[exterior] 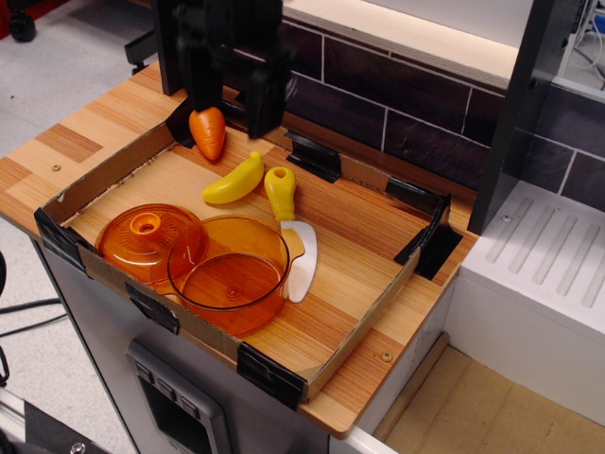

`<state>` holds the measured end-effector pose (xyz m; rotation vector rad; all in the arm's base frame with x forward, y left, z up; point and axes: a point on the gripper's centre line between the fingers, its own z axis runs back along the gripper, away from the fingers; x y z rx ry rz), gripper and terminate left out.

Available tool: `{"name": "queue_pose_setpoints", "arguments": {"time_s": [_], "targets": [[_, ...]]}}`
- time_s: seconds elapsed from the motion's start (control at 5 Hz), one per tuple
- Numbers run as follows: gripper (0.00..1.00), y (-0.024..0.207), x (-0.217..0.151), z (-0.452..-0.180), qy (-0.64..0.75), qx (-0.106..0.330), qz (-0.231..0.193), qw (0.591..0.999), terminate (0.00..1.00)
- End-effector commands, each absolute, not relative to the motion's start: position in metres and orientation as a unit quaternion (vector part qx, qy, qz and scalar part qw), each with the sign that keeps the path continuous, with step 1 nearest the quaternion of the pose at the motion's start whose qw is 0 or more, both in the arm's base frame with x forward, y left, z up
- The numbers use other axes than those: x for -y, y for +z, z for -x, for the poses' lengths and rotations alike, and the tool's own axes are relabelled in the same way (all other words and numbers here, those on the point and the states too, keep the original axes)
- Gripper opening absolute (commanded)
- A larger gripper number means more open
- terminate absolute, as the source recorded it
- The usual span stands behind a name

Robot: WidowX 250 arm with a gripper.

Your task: Put banana in pot

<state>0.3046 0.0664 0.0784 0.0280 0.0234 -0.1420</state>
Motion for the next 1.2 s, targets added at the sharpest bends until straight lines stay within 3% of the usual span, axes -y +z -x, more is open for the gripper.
{"name": "queue_pose_setpoints", "arguments": {"time_s": [0.0,1.0], "targets": [[1.00,0.056,-0.078,-0.318,-0.073,0.027,-0.039,0.996,0.00],[1.00,0.023,-0.086,-0.327,-0.088,0.027,-0.065,0.994,0.00]]}}
